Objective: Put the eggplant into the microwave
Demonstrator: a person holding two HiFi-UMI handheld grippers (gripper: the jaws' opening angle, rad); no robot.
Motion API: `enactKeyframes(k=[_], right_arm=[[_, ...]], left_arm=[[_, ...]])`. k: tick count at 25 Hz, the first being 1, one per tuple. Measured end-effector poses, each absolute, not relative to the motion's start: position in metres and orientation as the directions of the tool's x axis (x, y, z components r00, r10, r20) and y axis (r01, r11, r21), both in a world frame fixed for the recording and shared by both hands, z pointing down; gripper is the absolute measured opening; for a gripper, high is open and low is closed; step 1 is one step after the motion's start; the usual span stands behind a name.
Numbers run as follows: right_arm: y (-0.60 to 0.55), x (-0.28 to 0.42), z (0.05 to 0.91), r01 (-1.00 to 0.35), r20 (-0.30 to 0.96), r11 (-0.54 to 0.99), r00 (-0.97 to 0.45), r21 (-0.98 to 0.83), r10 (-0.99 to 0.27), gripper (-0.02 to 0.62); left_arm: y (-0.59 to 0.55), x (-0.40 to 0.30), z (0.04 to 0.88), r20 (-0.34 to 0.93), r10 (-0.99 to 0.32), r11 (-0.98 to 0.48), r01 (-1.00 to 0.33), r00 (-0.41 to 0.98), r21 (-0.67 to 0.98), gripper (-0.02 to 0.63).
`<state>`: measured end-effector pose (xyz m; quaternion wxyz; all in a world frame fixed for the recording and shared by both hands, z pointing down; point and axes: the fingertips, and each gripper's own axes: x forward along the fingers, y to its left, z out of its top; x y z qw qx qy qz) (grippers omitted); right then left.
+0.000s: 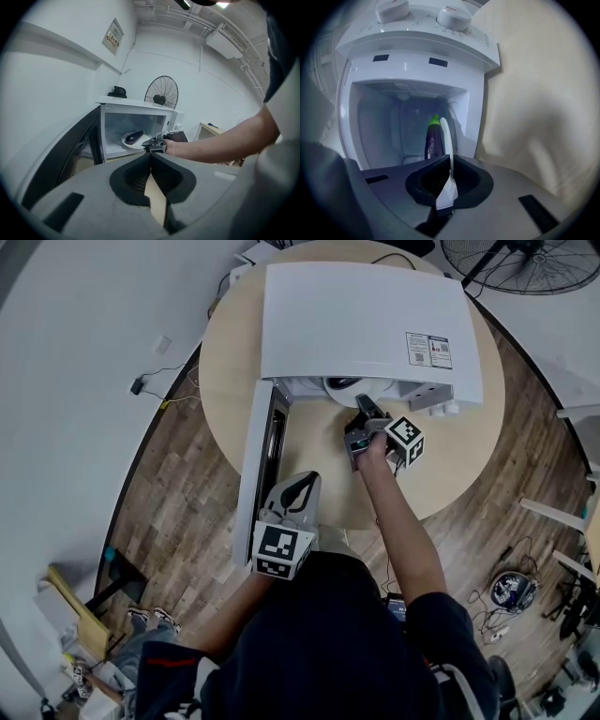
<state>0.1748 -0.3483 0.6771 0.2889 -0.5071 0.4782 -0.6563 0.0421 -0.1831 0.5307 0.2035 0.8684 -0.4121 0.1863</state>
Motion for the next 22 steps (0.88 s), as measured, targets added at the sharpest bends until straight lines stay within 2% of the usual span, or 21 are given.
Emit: enactKeyframes(k=[9, 13, 22], right_arm=[[-0.351, 0.172, 0.674, -0.124, 0.366, -0.344, -0.351, -0.931, -0.862, 0.023], [-0.349, 0.171, 0.669, -0.147, 0.351, -0.318, -0.381, -0.936, -0.855, 0.103], [-0.325, 0.183, 0.661, -0.450, 0.453, -0.260, -0.400, -0.854, -0.797, 0.112]], left_arm=[[-0.184, 0.041, 0.530, 0.495, -0.645, -0.573, -0.797, 0.582, 0.192, 0.017], [-0.184, 0.040, 0.530, 0.497, -0.648, -0.572, -0.800, 0.577, 0.184, 0.017], [-0.187, 0.041, 0.530, 0.498, -0.655, -0.564, -0.806, 0.568, 0.178, 0.017]])
